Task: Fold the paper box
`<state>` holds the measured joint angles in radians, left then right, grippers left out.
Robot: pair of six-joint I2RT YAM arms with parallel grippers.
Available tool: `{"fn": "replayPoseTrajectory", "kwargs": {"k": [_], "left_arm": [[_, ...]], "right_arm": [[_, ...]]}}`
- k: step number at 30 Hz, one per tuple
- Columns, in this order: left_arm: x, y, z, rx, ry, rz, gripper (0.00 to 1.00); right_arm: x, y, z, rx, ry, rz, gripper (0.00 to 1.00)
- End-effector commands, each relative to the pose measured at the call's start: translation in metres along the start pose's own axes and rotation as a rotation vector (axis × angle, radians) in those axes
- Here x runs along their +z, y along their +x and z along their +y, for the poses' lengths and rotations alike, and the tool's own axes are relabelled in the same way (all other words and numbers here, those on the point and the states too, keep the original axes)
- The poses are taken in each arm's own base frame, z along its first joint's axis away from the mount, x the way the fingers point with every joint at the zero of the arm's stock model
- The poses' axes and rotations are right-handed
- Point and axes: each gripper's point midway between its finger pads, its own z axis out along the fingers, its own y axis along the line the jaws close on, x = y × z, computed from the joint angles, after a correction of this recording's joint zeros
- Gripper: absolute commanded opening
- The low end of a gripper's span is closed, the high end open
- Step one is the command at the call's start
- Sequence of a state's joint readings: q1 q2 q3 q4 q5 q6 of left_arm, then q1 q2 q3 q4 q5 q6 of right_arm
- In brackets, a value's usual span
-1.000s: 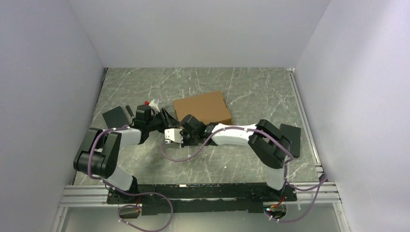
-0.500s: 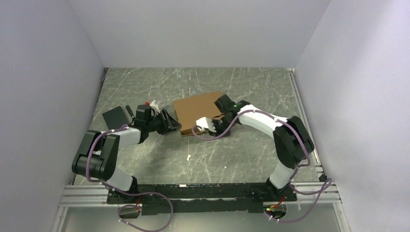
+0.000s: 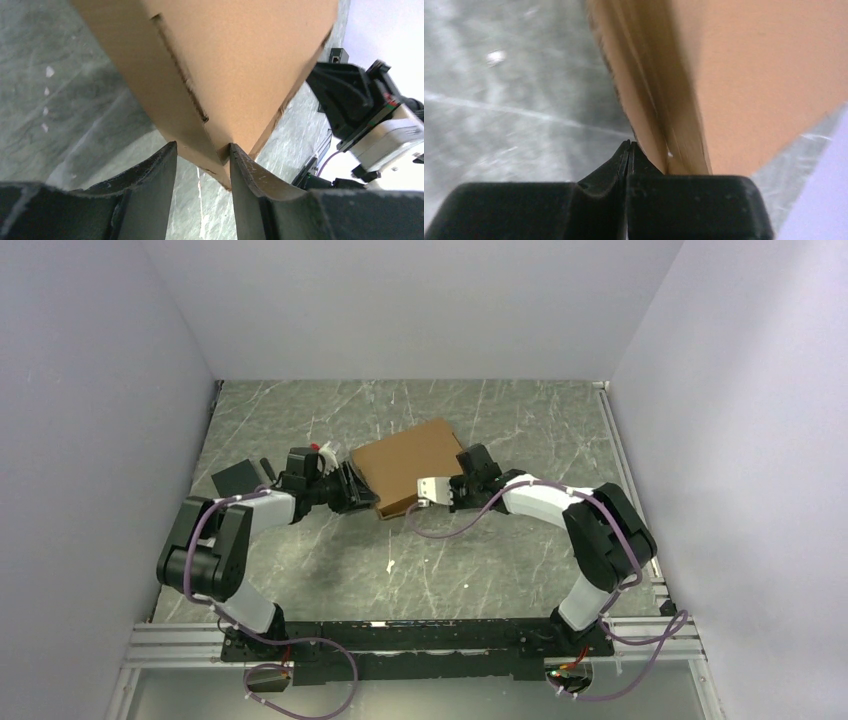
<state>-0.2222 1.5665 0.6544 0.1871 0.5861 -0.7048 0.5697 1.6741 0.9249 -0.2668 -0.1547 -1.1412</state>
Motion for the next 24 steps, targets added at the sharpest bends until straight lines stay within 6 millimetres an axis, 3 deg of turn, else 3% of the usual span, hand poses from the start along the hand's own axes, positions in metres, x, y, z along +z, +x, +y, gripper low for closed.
{"fn": "replayPoseTrajectory", "kwargs": {"k": [1, 3, 6, 9, 12, 13, 16, 18, 19, 21, 24], "left_arm": [[0.009, 0.017, 0.022, 0.024, -0.049, 0.079, 0.46], [0.009, 0.017, 0.023, 0.022, -0.052, 0.078, 0.46], [0.001, 0.005, 0.012, 0.037, -0.049, 0.032, 0.49], [-0.015, -0.016, -0.012, 0.072, -0.030, -0.041, 0.55], [-0.038, -0.040, -0.043, 0.130, -0.002, -0.135, 0.68], [-0.046, -0.049, -0.051, 0.154, -0.002, -0.171, 0.72], [-0.068, -0.079, -0.069, 0.234, -0.012, -0.285, 0.84], [-0.077, -0.107, -0.081, 0.305, 0.005, -0.361, 0.90], [-0.076, -0.120, -0.082, 0.333, 0.000, -0.380, 0.93], [-0.061, -0.139, -0.073, 0.403, -0.023, -0.345, 0.94], [-0.035, -0.164, -0.062, 0.463, -0.048, -0.256, 0.93]], "right_arm": [[-0.030, -0.028, -0.095, 0.048, 0.409, -0.092, 0.01], [-0.029, -0.032, -0.089, 0.055, 0.362, -0.109, 0.02], [-0.033, -0.036, -0.045, 0.032, 0.174, -0.151, 0.04], [-0.056, -0.039, -0.017, 0.057, 0.069, -0.191, 0.10], [-0.088, -0.043, -0.019, 0.236, 0.067, -0.274, 0.18], [-0.099, -0.045, -0.024, 0.318, 0.079, -0.319, 0.24], [-0.127, -0.055, -0.037, 0.584, 0.050, -0.518, 0.57], [-0.133, -0.057, -0.036, 0.742, -0.036, -0.624, 0.75], [-0.132, -0.058, -0.033, 0.814, -0.094, -0.659, 0.78], [-0.123, -0.052, -0.030, 0.968, -0.180, -0.694, 0.75], [-0.094, -0.026, -0.033, 1.253, -0.158, -0.600, 0.35]]}}
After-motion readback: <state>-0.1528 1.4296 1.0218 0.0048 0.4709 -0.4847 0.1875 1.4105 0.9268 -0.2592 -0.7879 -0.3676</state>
